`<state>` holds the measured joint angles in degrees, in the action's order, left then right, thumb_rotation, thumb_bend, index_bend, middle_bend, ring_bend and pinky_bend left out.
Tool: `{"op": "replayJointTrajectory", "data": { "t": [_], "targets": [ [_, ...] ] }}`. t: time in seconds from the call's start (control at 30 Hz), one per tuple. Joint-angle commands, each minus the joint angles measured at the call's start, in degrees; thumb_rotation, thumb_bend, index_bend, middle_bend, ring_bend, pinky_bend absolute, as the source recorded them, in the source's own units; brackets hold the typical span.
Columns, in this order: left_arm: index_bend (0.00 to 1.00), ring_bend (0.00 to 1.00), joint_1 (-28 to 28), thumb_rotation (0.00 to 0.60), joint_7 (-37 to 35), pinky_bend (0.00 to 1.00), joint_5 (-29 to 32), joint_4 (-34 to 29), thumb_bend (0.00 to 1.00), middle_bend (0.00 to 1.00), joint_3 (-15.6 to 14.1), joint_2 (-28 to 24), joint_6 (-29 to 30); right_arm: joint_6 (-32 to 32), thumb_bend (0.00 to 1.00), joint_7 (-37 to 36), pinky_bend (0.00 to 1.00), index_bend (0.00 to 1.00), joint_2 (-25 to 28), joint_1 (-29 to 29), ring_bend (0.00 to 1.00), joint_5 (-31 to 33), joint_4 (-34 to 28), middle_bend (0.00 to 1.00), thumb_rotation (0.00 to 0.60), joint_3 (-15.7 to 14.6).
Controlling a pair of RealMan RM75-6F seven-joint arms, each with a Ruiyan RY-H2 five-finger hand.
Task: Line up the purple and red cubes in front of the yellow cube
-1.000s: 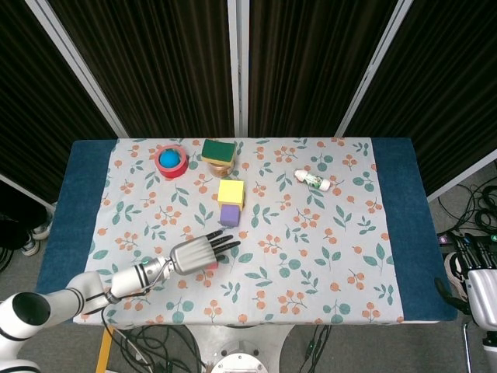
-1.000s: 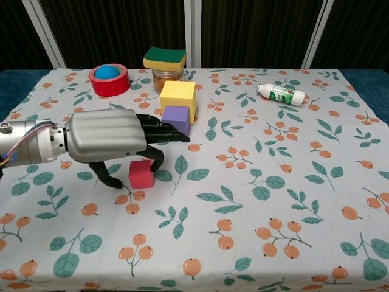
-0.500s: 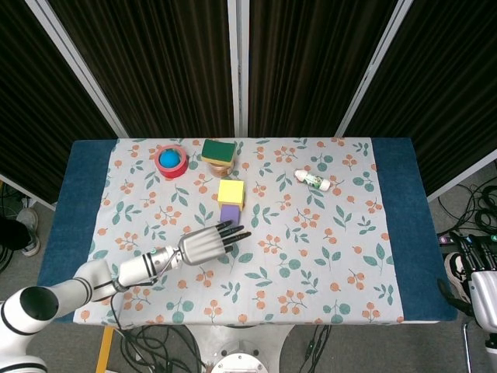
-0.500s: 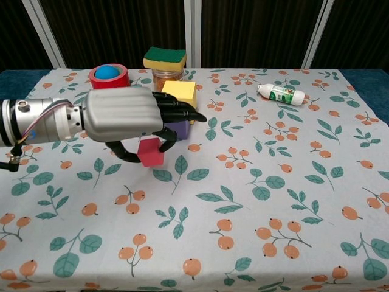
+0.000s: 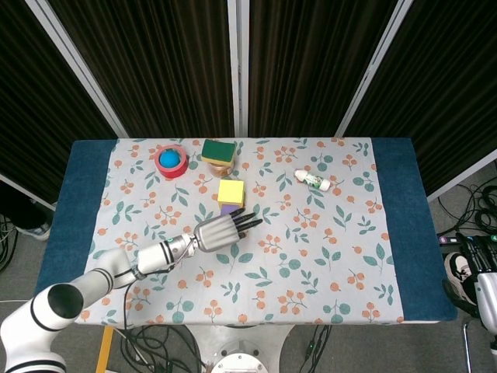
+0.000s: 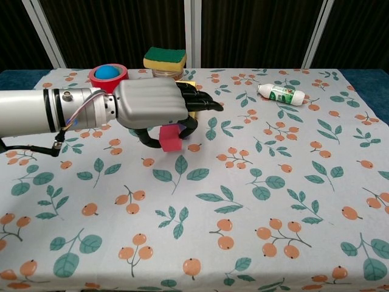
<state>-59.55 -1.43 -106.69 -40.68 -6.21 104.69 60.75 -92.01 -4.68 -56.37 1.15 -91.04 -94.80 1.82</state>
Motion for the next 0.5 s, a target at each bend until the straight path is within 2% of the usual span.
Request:
{"op": "replayJointTrajectory", "data": {
  "t": [0.03,0.5],
  "targets": [
    [0.54,0.08,-0.59,0.6,0.02,0.18,-0.18,1.15,0.25,0.12,-0.33,0.9,-0.29,0.05,0.22,-0.06,0.19,0.0,-0.03,0.01,0.07,0.08,0.08,0.14,0.6,0.01],
    [0.52,0.08,-2.14,0.6,0.36,0.18,0.57,5.88,0.24,0.12,-1.12,3.7,-2.39,-0.11,0.22,-0.57,0.19,0.0,-0.07,0.44,0.06,0.52,0.59,0.14,0.6,0.01]
  ]
}}
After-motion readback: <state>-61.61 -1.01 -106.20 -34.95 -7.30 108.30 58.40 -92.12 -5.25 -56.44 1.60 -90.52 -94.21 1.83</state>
